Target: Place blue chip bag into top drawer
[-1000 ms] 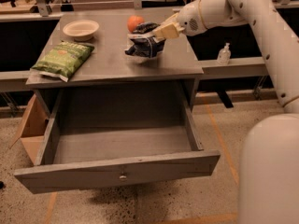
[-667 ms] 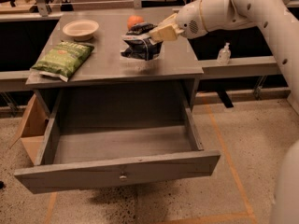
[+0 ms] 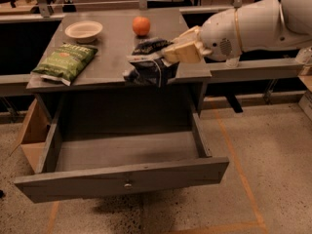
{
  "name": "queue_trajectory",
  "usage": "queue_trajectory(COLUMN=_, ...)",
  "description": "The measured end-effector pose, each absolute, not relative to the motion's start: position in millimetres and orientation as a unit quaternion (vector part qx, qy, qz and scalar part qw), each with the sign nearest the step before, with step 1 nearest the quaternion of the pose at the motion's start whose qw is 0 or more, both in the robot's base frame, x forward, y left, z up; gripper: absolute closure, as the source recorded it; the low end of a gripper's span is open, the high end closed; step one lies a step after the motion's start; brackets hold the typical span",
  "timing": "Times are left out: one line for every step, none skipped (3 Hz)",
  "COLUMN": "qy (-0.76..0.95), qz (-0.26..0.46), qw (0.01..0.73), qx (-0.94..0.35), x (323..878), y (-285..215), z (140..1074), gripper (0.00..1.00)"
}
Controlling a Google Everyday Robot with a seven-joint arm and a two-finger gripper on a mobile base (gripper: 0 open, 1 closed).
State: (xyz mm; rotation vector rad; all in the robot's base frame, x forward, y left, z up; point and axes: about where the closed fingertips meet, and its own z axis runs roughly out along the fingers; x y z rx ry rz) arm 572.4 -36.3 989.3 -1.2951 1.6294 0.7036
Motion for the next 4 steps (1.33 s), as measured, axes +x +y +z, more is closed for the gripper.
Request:
queue_trajectory(qy=0.674, qz=0.302, qw=0.406, qx=-0.538, x=502.3, y=-37.4, z=956.4, gripper=1.0)
queue_trajectory(qy=0.701, qz=0.303, qw=0.365, qx=-0.533, x=463.9, y=-36.1, z=921.0, gripper=1.0)
queue_trajectory(qy=0.726, qz=0.294, qw=0.335, qx=-0.524, x=463.4, y=-35.7, z=887.9, gripper=1.0)
queue_trajectory(qy=0.738, qz=0.277, qw=0.323, qx=-0.523, x=487.7, y=-34.6, z=865.9, gripper=1.0)
